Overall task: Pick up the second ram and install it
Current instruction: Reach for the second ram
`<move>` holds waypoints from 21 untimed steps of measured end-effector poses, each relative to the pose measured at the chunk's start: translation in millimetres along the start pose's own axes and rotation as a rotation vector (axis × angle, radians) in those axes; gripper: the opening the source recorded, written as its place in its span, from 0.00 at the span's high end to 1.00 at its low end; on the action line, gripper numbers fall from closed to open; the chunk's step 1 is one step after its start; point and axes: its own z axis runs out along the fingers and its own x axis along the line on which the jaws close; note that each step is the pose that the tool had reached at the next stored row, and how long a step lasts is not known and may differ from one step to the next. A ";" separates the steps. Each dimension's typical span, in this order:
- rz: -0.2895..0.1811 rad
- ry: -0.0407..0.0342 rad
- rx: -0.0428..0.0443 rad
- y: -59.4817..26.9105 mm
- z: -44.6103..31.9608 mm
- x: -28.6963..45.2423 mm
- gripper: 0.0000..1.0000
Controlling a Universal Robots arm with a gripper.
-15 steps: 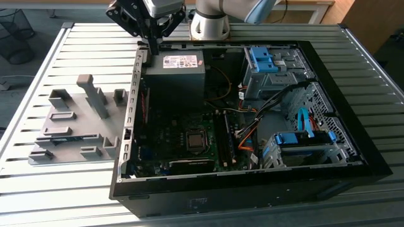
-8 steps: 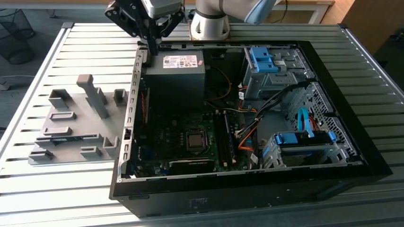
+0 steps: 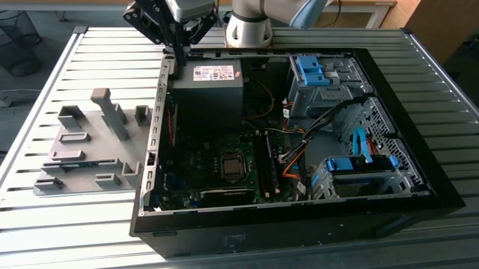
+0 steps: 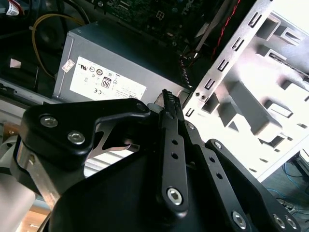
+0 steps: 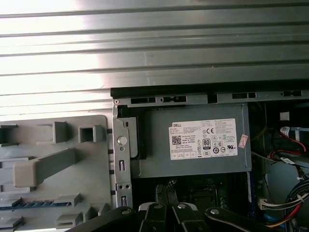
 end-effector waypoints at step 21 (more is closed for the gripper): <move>0.000 0.0001 0.0000 -8.4 0.2 36.4 0.90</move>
